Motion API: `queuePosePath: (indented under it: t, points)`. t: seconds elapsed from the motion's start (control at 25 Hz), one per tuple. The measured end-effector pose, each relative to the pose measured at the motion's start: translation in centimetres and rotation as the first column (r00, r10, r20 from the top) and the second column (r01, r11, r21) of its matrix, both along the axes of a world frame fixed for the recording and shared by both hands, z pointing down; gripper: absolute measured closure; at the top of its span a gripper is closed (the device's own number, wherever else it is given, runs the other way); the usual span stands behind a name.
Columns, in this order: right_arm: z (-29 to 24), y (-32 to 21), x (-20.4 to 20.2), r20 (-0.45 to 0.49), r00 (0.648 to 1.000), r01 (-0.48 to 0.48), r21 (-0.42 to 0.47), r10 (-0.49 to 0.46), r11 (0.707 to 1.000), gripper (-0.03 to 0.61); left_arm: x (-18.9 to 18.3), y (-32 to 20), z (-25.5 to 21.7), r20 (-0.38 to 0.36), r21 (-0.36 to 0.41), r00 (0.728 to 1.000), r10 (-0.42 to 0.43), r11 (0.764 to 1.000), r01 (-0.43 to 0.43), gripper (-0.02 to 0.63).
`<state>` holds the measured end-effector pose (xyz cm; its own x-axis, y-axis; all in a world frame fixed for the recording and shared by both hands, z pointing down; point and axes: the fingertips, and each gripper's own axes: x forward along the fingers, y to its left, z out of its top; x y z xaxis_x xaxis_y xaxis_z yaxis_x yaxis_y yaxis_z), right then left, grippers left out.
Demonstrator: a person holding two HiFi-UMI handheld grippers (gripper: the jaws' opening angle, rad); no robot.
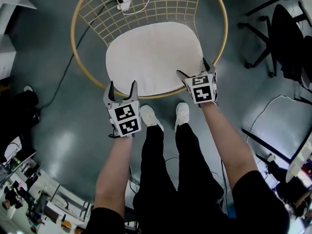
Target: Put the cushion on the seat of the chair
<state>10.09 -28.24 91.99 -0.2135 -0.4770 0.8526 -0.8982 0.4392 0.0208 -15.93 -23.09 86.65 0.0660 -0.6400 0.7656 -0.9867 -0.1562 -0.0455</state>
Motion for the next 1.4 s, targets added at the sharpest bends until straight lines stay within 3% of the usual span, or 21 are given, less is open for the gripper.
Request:
queuePosePath:
  t: [0.2, 0.32, 0.36, 0.44, 0.52, 0.56, 0.6, 0.92, 1.2, 1.4]
  points:
    - [-1.4, -0.5, -0.5, 0.002, 1.0, 0.022, 0.055, -0.022, 0.998, 0.038, 0.2, -0.1, -1.3, -0.008, 0.019, 1.0, 0.007, 1.0, -0.007, 0.287]
    - [-3.1, -1.1, -1.7, 0.065, 0.997, 0.041, 0.092, -0.047, 0.995, 0.046, 0.2, -0.4, -2.3, -0.011, 0.031, 1.0, 0.003, 1.0, -0.003, 0.319]
    - [-3.9, -1.1, -2.2, 0.1, 0.994, 0.045, 0.095, -0.055, 0.994, 0.081, 0.2, -0.5, -2.8, -0.012, 0.037, 1.0, 0.001, 0.999, 0.0, 0.34]
    - [-5.6, -1.1, -3.2, 0.176, 0.982, 0.05, 0.091, -0.065, 0.995, 0.182, 0.2, -0.8, -4.0, -0.007, 0.053, 1.0, -0.008, 0.999, 0.008, 0.406]
    - [-7.6, -0.9, -4.0, 0.238, 0.968, 0.058, 0.087, -0.077, 0.995, 0.501, 0.5, -1.0, -5.5, -0.014, 0.07, 1.0, -0.011, 0.997, 0.012, 0.542]
    - [-8.8, -0.8, -4.4, 0.265, 0.96, 0.069, 0.092, -0.091, 0.993, 0.567, 0.8, -1.1, -6.4, -0.031, 0.074, 1.0, -0.005, 0.997, 0.007, 0.573]
    - [-10.1, -0.7, -4.8, 0.283, 0.953, 0.082, 0.105, -0.109, 0.991, 0.568, 1.3, -1.2, -7.4, -0.051, 0.077, 0.999, 0.006, 0.997, -0.002, 0.595]
    - [-23.2, 0.5, -6.6, 0.335, 0.909, 0.18, 0.222, -0.248, 0.958, 0.567, 5.6, -0.6, -19.1, -0.118, 0.169, 0.988, 0.098, 0.983, -0.077, 0.597]
    - [-36.3, 2.8, -6.3, 0.385, 0.871, 0.19, 0.309, -0.305, 0.932, 0.567, 7.4, 2.0, -31.1, -0.169, 0.25, 0.98, 0.103, 0.966, -0.058, 0.597]
    - [-44.6, 5.1, -6.2, 0.414, 0.834, 0.202, 0.385, -0.364, 0.901, 0.568, 8.2, 4.4, -38.8, -0.164, 0.313, 0.98, 0.111, 0.948, -0.055, 0.597]
